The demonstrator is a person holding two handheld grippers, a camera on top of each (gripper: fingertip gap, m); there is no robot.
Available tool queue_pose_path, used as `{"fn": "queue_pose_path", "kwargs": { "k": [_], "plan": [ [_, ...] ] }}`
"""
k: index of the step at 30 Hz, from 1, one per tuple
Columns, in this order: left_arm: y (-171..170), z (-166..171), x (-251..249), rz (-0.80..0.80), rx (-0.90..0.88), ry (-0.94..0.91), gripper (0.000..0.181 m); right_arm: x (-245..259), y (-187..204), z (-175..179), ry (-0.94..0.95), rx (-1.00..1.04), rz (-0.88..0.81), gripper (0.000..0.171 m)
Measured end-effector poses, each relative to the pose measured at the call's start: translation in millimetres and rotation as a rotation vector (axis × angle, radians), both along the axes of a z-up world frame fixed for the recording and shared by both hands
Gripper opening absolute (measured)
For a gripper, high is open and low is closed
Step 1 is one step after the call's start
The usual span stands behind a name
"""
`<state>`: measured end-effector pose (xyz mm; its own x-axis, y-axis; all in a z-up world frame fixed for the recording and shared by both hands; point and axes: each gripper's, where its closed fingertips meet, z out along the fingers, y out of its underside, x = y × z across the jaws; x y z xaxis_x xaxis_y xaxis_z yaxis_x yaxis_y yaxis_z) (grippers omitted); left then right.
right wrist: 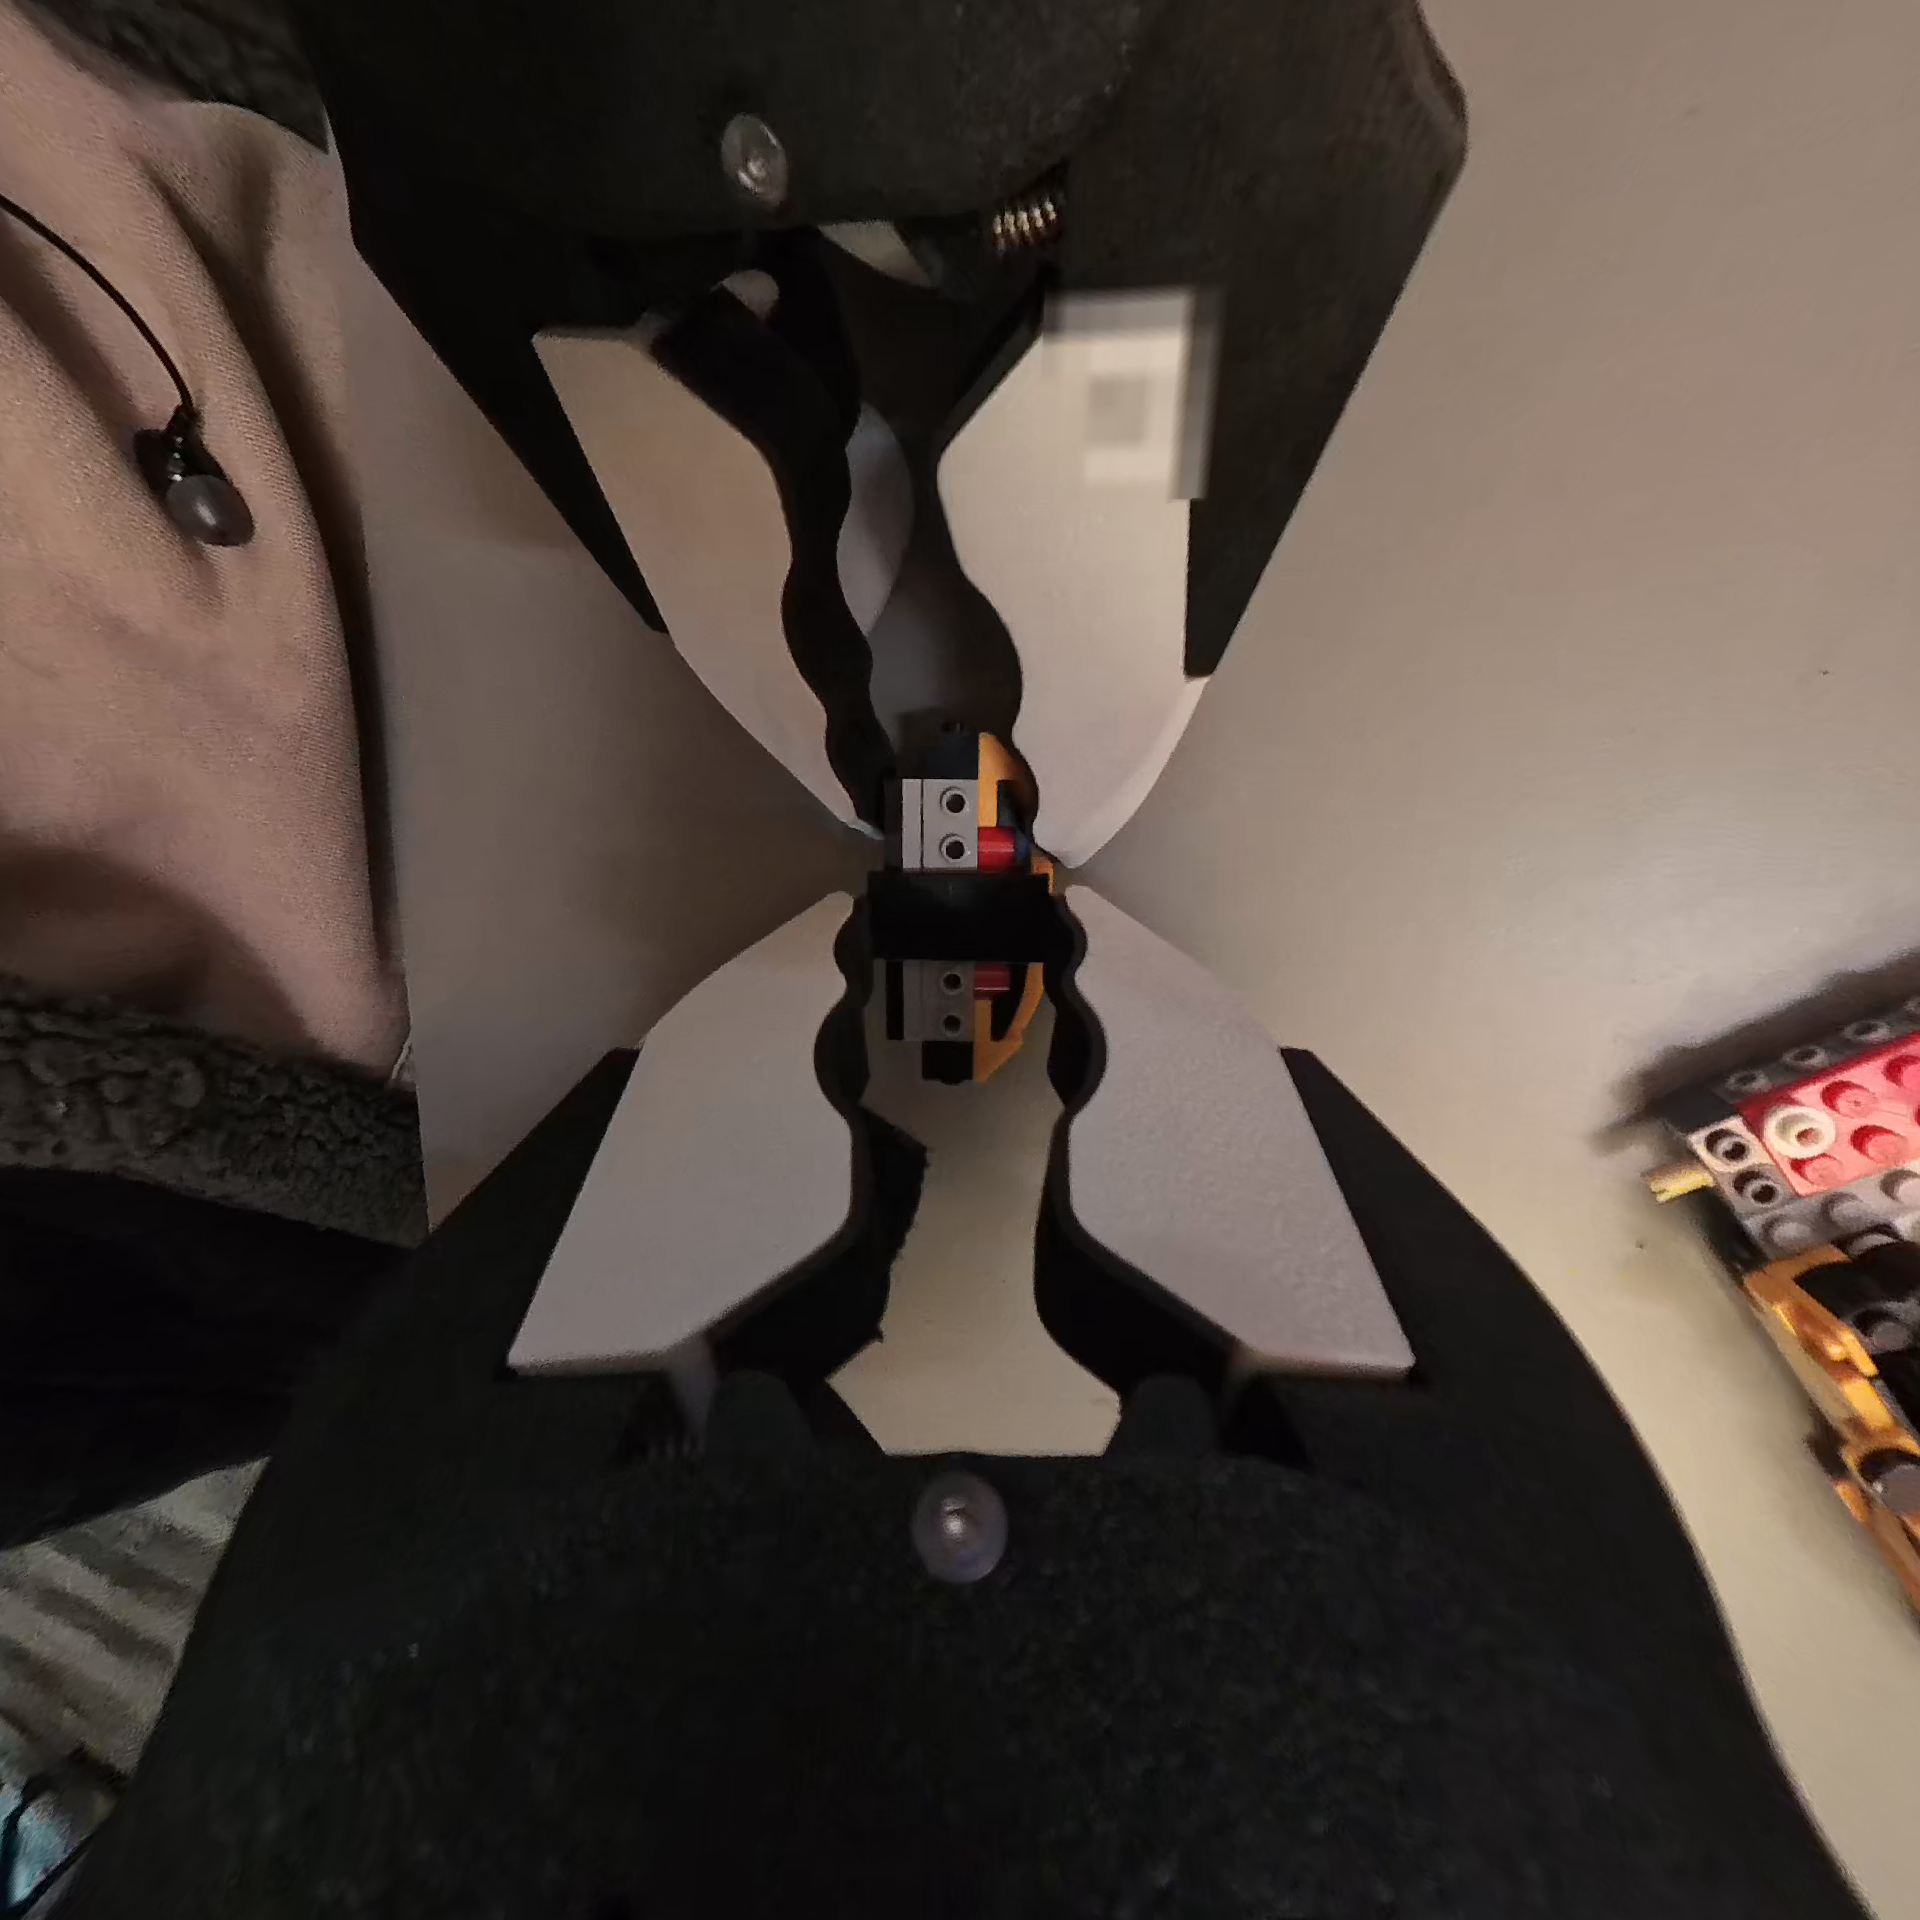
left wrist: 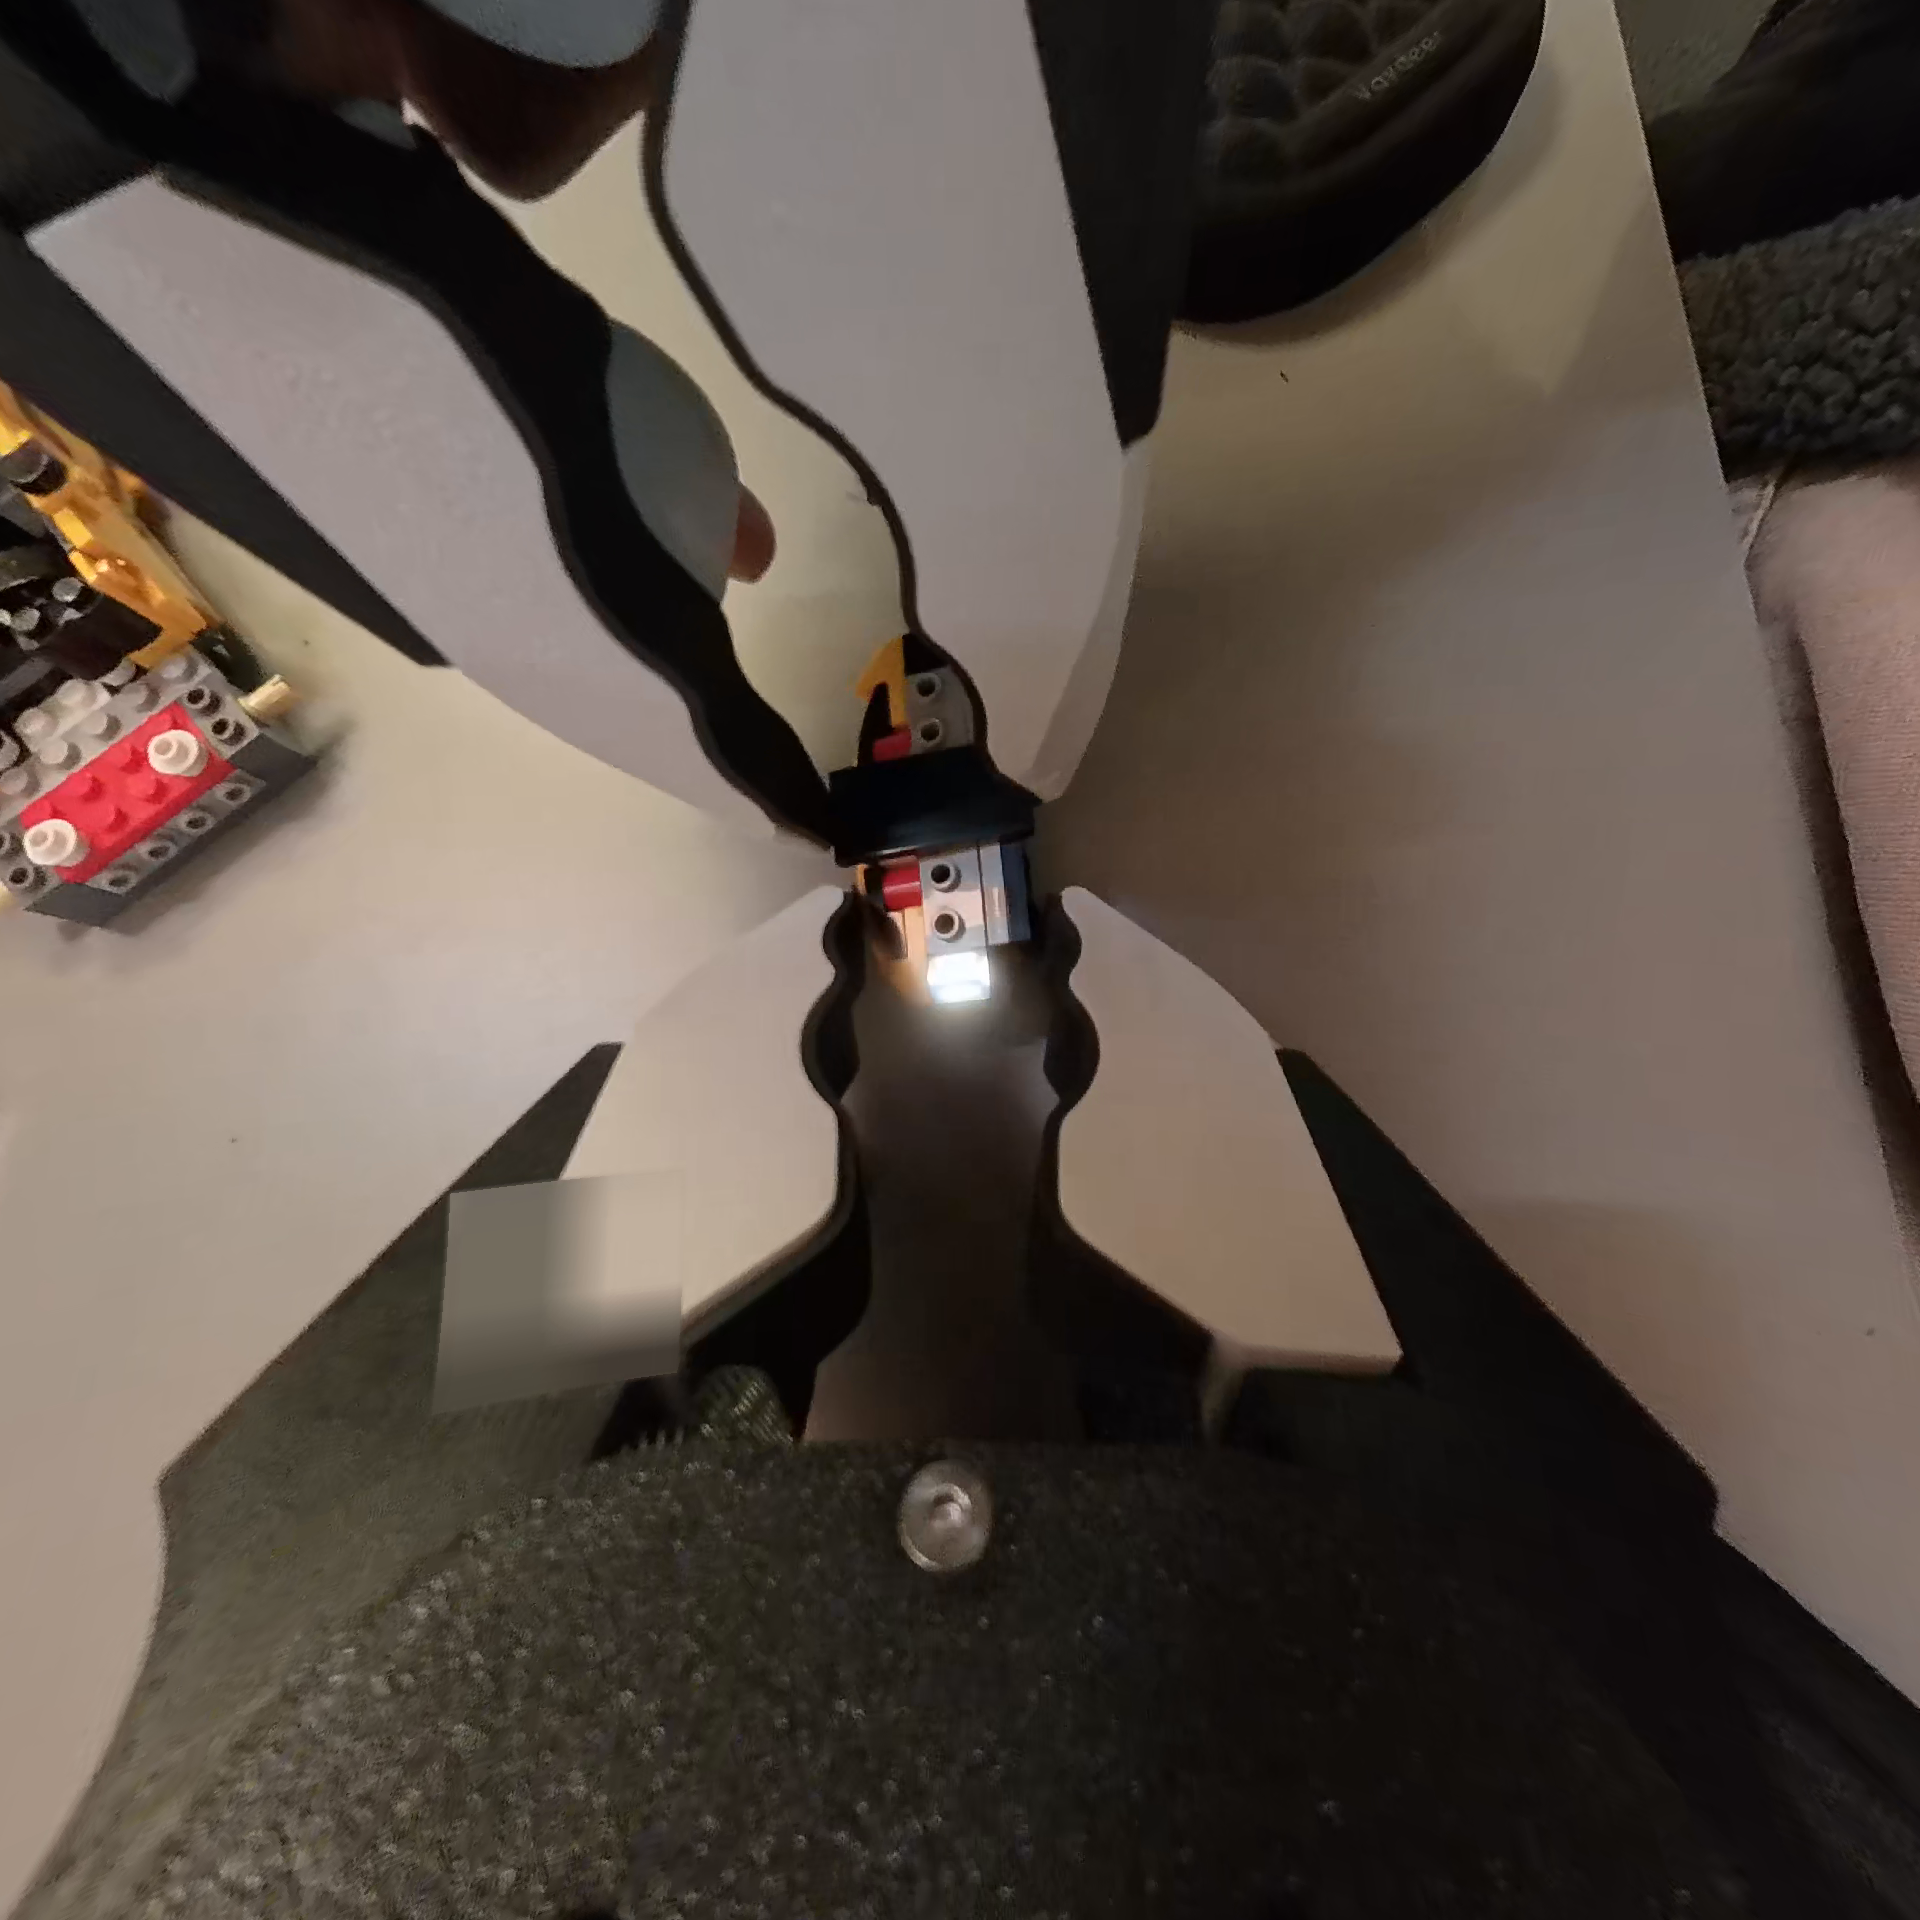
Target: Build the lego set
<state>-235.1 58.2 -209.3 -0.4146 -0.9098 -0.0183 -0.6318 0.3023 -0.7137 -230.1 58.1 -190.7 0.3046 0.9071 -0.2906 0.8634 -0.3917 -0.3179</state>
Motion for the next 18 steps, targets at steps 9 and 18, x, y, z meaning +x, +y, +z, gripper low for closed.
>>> {"fn": "queue_pose_path", "kwargs": {
  "k": [9,18],
  "plan": [
    [0.6,-0.7,0.6,0.003,0.002,-0.002,0.033,-1.4,0.3,-0.5,0.042,-0.074,-0.018,0.032],
    [0.0,-1.0,1.2,0.002,0.004,-0.006,0.032,2.1,-2.8,-0.7,0.028,-0.082,-0.037,0.032]
  ]
}}
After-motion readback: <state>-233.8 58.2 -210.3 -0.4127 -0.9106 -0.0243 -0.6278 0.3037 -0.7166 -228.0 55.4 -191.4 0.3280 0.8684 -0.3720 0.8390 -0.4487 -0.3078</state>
